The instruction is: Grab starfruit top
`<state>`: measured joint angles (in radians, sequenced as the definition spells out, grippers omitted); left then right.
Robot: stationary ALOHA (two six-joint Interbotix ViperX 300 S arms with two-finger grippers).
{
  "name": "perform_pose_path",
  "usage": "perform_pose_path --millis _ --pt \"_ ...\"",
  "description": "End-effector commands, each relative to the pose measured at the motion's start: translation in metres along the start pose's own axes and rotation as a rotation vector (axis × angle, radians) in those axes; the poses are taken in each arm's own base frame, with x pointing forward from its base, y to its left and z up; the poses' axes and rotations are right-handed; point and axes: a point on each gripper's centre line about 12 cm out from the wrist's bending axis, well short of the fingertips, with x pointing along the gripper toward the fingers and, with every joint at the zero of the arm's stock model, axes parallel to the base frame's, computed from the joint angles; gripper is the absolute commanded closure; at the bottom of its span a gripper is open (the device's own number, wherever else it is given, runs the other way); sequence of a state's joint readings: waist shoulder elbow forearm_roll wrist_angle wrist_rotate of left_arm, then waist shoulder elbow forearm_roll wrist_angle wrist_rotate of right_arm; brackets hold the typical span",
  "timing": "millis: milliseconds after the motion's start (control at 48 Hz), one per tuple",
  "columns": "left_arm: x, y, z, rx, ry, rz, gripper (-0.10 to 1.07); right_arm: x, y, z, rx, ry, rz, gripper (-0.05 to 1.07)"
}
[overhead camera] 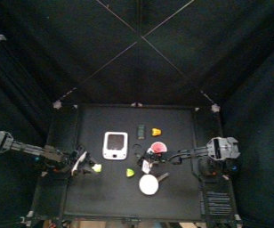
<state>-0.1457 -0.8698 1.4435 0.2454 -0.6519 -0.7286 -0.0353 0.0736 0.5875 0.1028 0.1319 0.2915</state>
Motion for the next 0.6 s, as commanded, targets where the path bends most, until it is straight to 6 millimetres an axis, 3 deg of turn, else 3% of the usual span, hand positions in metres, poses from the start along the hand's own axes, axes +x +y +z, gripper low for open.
perform_pose_path --millis 0,250,583 --pt "0.004 -0.004 0.006 0.014 -0.021 -0.016 0.44 -0.019 0.009 0.019 -0.027 -0.074 0.029 0.43" --pt "0.004 -0.004 0.005 0.112 -0.014 -0.017 0.44 -0.025 0.02 0.02 -0.191 -0.107 0.037 0.36" --pt "0.009 0.005 -0.005 0.248 0.046 0.023 0.43 -0.018 0.037 0.022 -0.251 -0.186 0.095 0.09"
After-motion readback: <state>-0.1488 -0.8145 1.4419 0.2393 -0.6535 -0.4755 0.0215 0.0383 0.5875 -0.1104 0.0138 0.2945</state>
